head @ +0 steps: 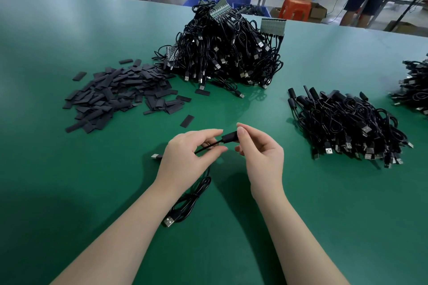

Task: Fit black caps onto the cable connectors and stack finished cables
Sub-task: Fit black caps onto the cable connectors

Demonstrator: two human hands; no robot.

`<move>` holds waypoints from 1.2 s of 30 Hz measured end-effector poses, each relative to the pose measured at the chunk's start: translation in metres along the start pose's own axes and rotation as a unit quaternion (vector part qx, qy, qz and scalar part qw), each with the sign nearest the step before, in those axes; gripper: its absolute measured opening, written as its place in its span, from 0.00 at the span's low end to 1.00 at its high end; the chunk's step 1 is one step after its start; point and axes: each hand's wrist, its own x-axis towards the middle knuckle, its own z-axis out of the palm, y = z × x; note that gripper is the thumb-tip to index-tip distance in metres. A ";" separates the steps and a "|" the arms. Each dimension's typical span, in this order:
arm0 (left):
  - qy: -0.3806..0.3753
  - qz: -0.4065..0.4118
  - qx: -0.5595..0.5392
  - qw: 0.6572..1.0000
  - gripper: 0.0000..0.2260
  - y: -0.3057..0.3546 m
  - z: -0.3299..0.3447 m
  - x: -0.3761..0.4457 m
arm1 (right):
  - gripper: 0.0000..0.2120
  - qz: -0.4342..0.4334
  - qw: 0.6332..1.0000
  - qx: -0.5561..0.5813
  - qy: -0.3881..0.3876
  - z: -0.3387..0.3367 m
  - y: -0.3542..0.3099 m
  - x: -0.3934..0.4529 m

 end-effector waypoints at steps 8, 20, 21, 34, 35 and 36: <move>0.019 0.030 0.032 0.999 0.08 0.001 -0.001 0.001 | 0.09 0.022 1.000 -0.001 0.003 -0.002 0.000 -0.001; 0.019 0.000 0.019 1.000 0.07 0.001 -0.003 0.001 | 0.11 -0.002 1.000 0.000 0.005 -0.002 -0.001 -0.001; 0.019 -0.001 0.020 1.000 0.07 0.001 -0.003 0.001 | 0.11 -0.004 1.000 -0.001 0.012 -0.001 -0.001 -0.001; 0.018 0.003 0.035 0.999 0.07 0.000 -0.001 0.000 | 0.20 -0.033 0.998 -0.055 -0.029 0.002 0.010 -0.006; 0.020 0.005 0.034 0.999 0.07 0.001 0.000 0.000 | 0.22 -0.022 0.998 -0.046 -0.039 0.002 0.011 -0.006; 0.022 0.007 0.035 0.999 0.07 0.002 0.000 0.000 | 0.21 -0.009 0.998 -0.037 -0.047 0.003 0.012 -0.006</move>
